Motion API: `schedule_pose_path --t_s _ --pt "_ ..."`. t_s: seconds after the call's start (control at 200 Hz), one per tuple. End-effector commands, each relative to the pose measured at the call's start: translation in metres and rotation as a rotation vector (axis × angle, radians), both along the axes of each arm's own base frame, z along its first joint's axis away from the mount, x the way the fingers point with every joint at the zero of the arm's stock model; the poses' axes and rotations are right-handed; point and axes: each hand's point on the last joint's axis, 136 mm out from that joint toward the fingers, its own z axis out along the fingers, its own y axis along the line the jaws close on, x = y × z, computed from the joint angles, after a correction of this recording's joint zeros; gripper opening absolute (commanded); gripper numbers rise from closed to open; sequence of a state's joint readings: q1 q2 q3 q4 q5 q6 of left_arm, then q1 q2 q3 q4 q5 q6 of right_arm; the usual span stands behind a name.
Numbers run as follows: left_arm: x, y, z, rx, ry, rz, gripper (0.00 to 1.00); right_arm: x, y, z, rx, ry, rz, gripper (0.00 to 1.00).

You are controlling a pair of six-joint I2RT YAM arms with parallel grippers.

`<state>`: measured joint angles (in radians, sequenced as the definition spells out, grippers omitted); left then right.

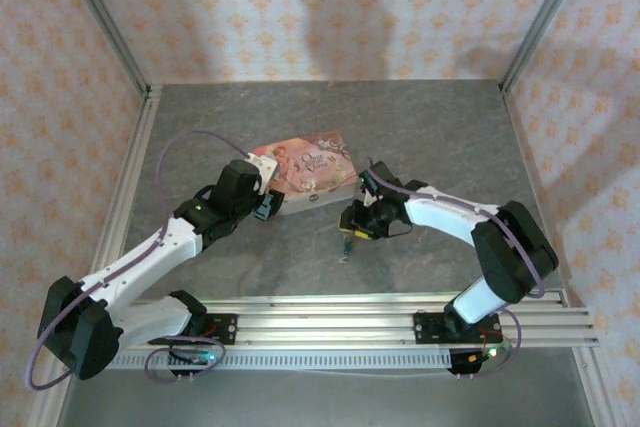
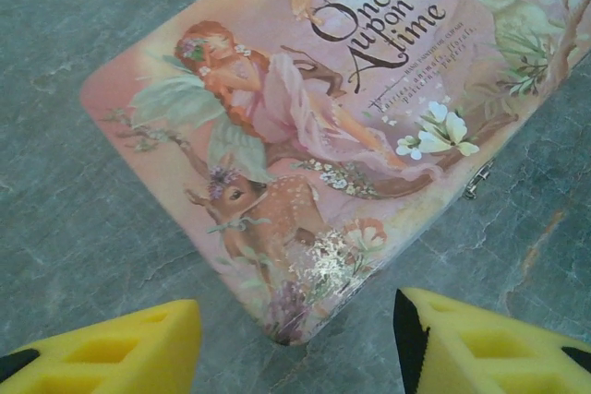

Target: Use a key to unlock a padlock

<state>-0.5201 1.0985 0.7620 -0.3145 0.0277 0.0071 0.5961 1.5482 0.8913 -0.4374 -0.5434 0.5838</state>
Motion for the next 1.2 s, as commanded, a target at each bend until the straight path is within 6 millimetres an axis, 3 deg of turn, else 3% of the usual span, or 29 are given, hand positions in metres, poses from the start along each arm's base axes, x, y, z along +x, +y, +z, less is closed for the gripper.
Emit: schedule_pose_path --t_s 0.0,0.185,0.245,0.345,0.385,0.505,0.601,0.711,0.866,1.016,1.081,1.196 --pt "0.000 0.019 0.009 0.045 -0.013 0.068 0.59 0.014 -0.036 0.020 -0.176 -0.081 -0.003 0.59" --pt "0.007 0.045 0.030 0.079 -0.074 0.176 0.70 0.044 -0.097 0.079 -0.374 -0.296 -0.126 0.71" --pt "0.012 0.061 0.037 0.075 -0.114 0.261 0.79 0.053 -0.124 0.103 -0.470 -0.403 -0.196 0.75" --pt "0.022 0.091 0.048 0.052 -0.175 0.404 0.99 0.061 -0.171 0.143 -0.616 -0.581 -0.352 0.93" --pt "0.026 0.104 0.050 0.036 -0.192 0.456 1.00 0.062 -0.186 0.155 -0.656 -0.650 -0.390 1.00" --pt "0.038 0.143 0.048 -0.036 -0.241 0.607 1.00 0.067 -0.219 0.176 -0.798 -0.838 -0.487 0.99" --pt "0.042 0.173 0.033 -0.075 -0.302 0.707 1.00 0.072 -0.242 0.169 -0.888 -0.886 -0.533 0.99" --pt "0.041 0.198 0.011 -0.072 -0.323 0.791 1.00 0.080 -0.264 0.139 -0.891 -0.879 -0.603 0.99" --pt "0.056 0.184 -0.013 -0.050 -0.297 0.673 1.00 0.083 -0.290 0.103 -0.834 -0.935 -0.768 0.99" --pt "0.070 0.172 -0.027 -0.090 -0.319 0.606 1.00 0.087 -0.299 0.092 -0.823 -1.019 -0.813 0.99" --pt "0.072 0.173 -0.032 -0.067 -0.330 0.601 1.00 0.091 -0.300 0.093 -0.795 -1.059 -0.812 0.99" --pt "0.076 0.175 -0.036 -0.042 -0.374 0.590 1.00 0.100 -0.304 0.076 -0.794 -1.050 -0.773 0.99"
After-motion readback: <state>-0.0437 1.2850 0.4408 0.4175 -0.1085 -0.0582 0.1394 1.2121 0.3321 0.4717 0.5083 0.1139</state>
